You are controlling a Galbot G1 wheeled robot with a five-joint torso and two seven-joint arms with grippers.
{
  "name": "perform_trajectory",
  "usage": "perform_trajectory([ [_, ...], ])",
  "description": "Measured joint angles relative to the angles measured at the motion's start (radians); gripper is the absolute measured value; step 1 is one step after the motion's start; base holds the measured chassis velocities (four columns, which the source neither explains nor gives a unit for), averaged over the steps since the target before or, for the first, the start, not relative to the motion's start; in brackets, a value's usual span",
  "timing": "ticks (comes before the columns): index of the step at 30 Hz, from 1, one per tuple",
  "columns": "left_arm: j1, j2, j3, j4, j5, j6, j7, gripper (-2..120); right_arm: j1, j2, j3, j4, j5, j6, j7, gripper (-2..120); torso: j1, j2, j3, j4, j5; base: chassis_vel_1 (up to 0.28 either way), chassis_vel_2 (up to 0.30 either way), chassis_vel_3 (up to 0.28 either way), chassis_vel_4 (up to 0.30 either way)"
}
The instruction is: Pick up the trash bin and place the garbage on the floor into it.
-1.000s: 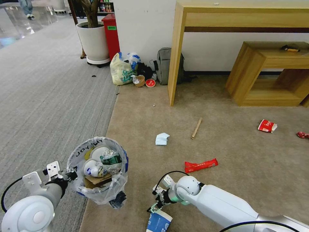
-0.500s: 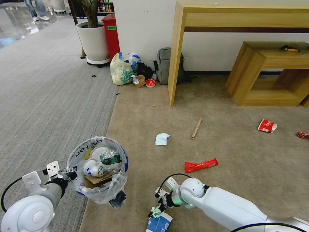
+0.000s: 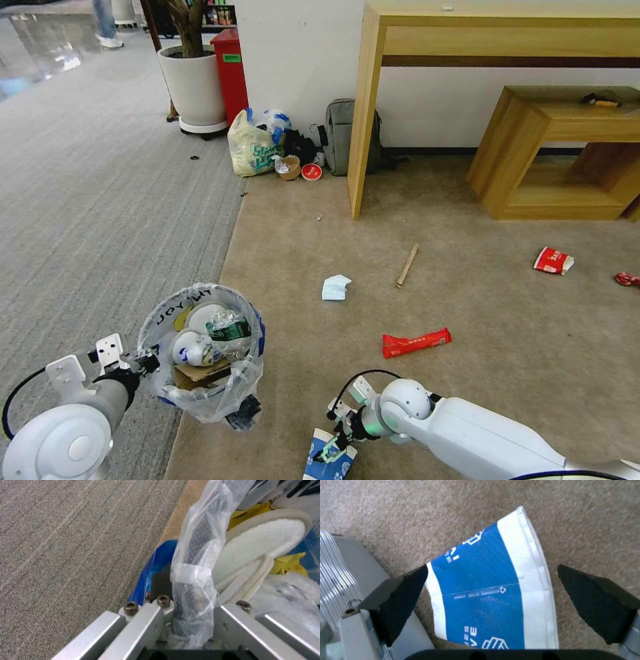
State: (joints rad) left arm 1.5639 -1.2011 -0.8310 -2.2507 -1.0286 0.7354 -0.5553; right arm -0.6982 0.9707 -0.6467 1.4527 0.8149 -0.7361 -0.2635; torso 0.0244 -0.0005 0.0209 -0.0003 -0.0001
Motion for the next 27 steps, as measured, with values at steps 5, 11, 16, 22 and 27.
perform_trajectory([
  [5, 0.0, 0.002, 0.0, 0.0, 0.0, 0.0, 0.0, 0, -0.011, 0.008, 0.008, -0.016, -0.004, 0.0, 0.0, 94, 0.0, 0.0, 0.0, 0.0, 0.0, 0.0, 0.0, 0.0, 0.0],
  [11, 0.0, 0.001, 0.001, 0.0, 0.0, 0.0, -0.001, 0, -0.023, 0.01, 0.016, -0.02, -0.01, 0.001, 0.001, 89, 0.0, 0.0, 0.0, 0.0, 0.0, 0.0, 0.0, 0.0, 0.0],
  [16, -0.002, 0.003, 0.002, -0.001, 0.0, 0.0, -0.002, 0, -0.033, 0.012, 0.021, -0.021, -0.014, 0.001, 0.002, 88, 0.0, 0.0, 0.0, 0.0, -0.0001, 0.0, 0.0, 0.0, 0.0],
  [22, -0.001, 0.003, 0.002, -0.002, -0.001, 0.0, -0.002, 0, -0.042, 0.017, 0.023, -0.023, -0.015, 0.001, 0.006, 78, 0.0, 0.0, 0.0, 0.0, 0.0, 0.0, 0.0, 0.0, 0.0],
  [27, -0.001, 0.003, 0.002, -0.003, -0.001, 0.0, -0.002, 0, -0.043, 0.015, 0.025, -0.023, -0.015, 0.001, 0.009, 63, 0.0, 0.0, 0.0, 0.0, -0.0001, 0.0, 0.0, 0.0, 0.0],
])
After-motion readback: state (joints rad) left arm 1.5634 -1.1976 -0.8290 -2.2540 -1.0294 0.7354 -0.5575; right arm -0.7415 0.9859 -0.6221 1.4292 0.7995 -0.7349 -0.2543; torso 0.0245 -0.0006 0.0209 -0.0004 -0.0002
